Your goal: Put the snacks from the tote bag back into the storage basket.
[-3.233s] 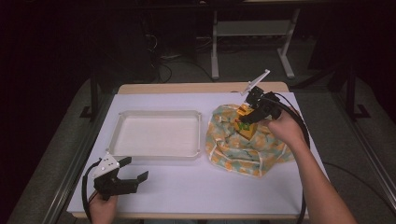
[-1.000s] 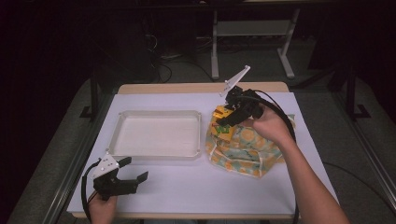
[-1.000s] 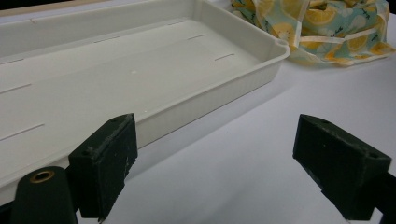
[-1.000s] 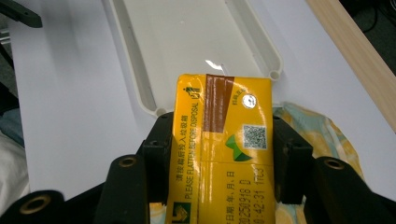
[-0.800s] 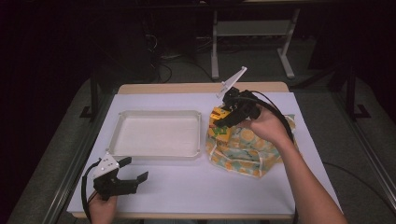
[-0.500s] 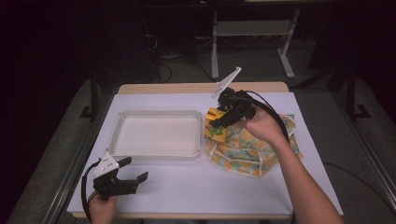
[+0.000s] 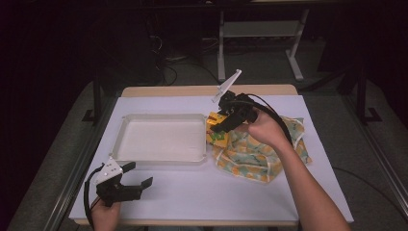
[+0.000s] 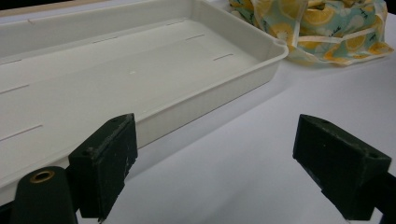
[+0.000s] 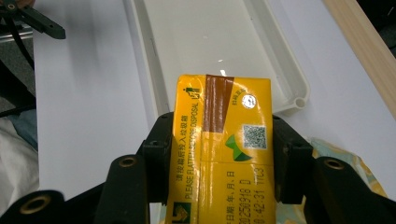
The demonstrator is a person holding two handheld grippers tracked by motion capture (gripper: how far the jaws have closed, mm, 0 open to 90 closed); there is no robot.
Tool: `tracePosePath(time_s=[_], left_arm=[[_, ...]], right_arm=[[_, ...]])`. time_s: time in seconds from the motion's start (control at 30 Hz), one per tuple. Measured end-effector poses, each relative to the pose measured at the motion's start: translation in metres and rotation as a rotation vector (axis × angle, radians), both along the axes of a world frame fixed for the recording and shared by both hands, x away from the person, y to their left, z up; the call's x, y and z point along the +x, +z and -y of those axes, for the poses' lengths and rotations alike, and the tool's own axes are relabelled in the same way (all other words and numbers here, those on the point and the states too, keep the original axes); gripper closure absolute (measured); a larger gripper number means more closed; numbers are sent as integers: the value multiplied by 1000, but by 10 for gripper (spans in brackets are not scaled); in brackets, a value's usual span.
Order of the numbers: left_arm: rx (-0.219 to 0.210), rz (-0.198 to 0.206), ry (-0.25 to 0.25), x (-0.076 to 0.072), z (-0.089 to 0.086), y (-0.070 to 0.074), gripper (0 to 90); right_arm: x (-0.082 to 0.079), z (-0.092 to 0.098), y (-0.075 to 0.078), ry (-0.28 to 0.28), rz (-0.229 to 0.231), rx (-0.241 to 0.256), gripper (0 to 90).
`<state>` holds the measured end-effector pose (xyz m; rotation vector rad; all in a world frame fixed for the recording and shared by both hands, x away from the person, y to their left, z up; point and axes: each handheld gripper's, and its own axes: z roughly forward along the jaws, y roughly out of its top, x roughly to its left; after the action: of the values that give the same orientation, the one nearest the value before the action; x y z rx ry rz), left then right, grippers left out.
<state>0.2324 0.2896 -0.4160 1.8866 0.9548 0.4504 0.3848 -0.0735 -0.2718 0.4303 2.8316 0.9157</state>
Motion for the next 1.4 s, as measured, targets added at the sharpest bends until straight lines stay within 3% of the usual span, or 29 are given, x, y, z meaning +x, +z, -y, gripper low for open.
tracePosePath(time_s=[1.4], left_arm=[[-3,4,-5,0,-1,0,134]], right_arm=[[7,-47,-2,113,-10,23,500]])
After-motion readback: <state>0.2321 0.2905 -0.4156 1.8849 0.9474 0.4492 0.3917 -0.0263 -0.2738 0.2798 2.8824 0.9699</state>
